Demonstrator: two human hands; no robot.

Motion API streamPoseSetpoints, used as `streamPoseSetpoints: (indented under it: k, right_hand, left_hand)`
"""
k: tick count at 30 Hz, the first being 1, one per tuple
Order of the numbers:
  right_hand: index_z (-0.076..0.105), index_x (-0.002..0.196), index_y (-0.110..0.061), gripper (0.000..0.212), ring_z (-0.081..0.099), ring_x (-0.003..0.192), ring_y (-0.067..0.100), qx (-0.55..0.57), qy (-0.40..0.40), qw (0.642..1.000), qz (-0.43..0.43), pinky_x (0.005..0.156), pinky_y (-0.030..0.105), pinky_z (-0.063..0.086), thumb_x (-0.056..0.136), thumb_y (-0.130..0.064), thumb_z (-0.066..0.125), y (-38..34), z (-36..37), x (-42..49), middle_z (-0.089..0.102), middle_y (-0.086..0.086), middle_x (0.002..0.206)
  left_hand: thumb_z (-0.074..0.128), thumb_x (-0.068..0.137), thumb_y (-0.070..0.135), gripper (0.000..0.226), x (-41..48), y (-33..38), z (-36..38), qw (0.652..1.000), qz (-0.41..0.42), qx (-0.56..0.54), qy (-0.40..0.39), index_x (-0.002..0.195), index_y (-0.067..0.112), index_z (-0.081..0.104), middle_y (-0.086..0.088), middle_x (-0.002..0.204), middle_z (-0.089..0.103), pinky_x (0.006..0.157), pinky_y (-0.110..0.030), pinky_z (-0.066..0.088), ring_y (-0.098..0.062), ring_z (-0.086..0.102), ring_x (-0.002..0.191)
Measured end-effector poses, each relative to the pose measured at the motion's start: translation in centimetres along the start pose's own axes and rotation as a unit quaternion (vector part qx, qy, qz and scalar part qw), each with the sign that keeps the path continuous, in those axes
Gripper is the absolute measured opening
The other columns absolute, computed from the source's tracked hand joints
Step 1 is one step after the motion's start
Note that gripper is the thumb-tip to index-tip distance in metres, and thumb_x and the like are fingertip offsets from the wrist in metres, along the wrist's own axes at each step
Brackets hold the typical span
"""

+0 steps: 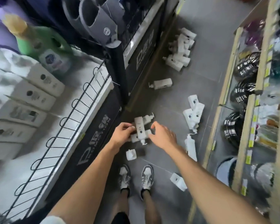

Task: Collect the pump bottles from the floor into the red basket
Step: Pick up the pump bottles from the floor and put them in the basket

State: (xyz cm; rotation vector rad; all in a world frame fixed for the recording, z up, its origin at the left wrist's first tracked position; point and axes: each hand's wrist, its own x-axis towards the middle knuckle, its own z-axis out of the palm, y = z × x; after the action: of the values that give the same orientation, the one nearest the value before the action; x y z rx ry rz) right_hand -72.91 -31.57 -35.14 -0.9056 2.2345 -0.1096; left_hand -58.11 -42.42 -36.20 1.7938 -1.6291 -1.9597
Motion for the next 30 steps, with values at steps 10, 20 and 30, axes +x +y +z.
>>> streamPoseSetpoints:
  k: [10, 20, 30]
  right_hand:
    - [0.042, 0.134, -0.030, 0.044, 0.057, 0.121, 0.041, -0.018, -0.087, 0.996, 0.028, 0.096, 0.047, 0.044, 0.095, -0.035, 0.061, 4.4, 13.7, 11.3, 0.047, 0.004, 0.140]
    - [0.042, 0.141, -0.021, 0.057, 0.050, 0.129, 0.038, 0.042, -0.062, 0.995, 0.059, 0.098, 0.046, 0.043, 0.092, -0.031, 0.069, 9.6, 27.8, 26.1, 0.050, 0.012, 0.141]
    - [0.022, 0.154, -0.020, 0.091, 0.042, 0.137, 0.040, 0.092, -0.010, 0.990, 0.107, 0.105, 0.049, 0.040, 0.084, -0.039, 0.076, 12.3, 40.0, 39.8, 0.043, 0.016, 0.147]
  left_hand:
    - [0.061, 0.102, 0.023, 0.025, 13.8, -13.7, 1.6, 0.972, -0.174, -0.125, 0.093, 0.124, 0.018, 0.050, -0.001, 0.090, 0.059, 0.051, -0.022, 0.044, -0.012, 0.052, 0.068]
    - [0.060, 0.101, 0.024, 0.007, 28.3, -28.4, 4.4, 0.953, -0.272, -0.103, 0.089, 0.099, 0.018, 0.064, -0.008, 0.096, 0.062, 0.060, -0.020, 0.045, -0.013, 0.055, 0.072]
    - [0.064, 0.085, 0.068, 0.058, 36.4, -42.6, 8.1, 0.859, -0.461, -0.222, -0.007, 0.109, 0.014, 0.067, -0.010, 0.112, 0.067, 0.089, -0.047, 0.049, -0.030, 0.063, 0.099]
